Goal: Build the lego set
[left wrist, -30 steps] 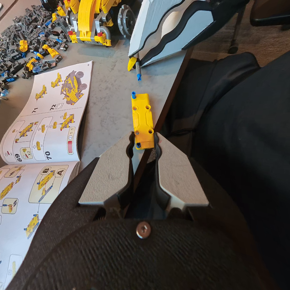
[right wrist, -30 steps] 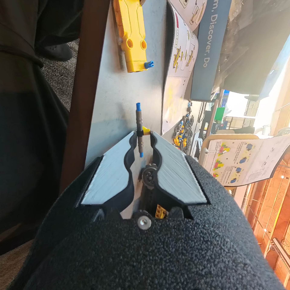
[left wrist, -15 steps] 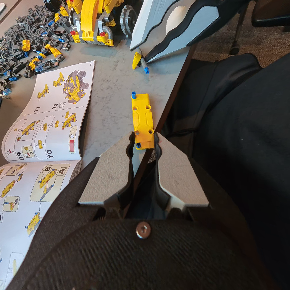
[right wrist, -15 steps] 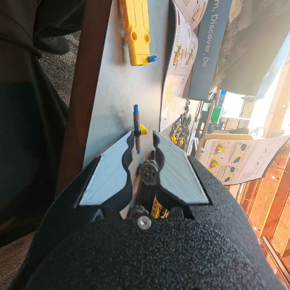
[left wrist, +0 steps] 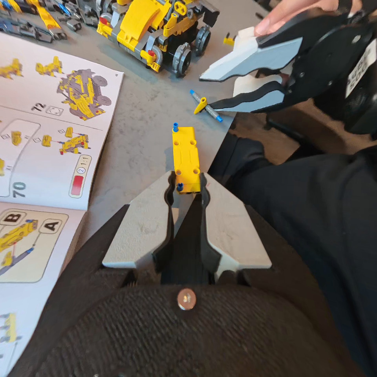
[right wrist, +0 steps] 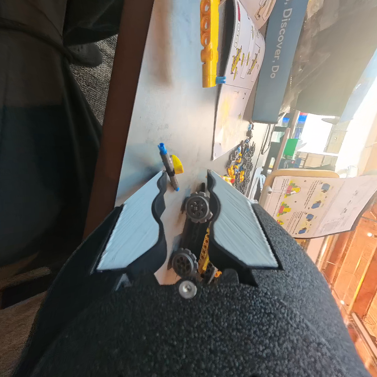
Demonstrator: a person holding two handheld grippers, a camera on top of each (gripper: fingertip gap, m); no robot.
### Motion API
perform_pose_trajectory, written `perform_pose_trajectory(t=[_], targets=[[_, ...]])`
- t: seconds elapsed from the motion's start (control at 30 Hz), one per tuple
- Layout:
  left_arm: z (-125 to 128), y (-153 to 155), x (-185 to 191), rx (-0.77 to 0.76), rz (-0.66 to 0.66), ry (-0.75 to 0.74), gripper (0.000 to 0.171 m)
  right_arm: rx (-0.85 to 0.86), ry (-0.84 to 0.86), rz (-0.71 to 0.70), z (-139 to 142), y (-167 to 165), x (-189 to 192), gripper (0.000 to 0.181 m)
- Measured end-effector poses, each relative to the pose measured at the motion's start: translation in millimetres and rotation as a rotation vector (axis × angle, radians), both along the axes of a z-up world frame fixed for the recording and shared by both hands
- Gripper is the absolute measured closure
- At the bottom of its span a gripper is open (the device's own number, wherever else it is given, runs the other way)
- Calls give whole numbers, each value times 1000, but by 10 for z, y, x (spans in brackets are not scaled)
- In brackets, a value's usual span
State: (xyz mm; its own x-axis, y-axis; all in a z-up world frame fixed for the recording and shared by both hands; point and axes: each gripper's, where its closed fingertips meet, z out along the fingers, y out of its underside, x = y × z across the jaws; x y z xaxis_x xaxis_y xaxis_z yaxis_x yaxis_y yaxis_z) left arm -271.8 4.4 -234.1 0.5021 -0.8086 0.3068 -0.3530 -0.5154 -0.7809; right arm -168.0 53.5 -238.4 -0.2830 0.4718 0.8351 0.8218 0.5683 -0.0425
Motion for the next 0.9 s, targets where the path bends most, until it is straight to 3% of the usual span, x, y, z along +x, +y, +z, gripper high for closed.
perform_pose_trajectory(t=[0.17,0.43,0.53,0.67,0.7,0.73,0.8,0.9], targets=[[8,8,35,-206,4,-158,150,-141,16,-17,3,-73,77,134],[20,-1,146,-324,-34,-231,150,-263,135,34,175,-239,-110,132],[21,-43,209,-355,-74,-234,150,-280,215,78,290,-306,-366,137],[87,-91,286,-382,-117,-274,150,-259,132,134,111,-348,-563,147],[96,-95,291,-389,-121,-281,150,-259,108,135,58,-345,-579,159],[82,-89,282,-391,-120,-272,150,-269,90,139,12,-347,-589,172],[36,-21,215,-336,-93,-218,151,-325,70,129,-58,-323,-589,173],[127,83,92,-76,-88,-92,143,-456,15,87,-141,-258,-520,173]])
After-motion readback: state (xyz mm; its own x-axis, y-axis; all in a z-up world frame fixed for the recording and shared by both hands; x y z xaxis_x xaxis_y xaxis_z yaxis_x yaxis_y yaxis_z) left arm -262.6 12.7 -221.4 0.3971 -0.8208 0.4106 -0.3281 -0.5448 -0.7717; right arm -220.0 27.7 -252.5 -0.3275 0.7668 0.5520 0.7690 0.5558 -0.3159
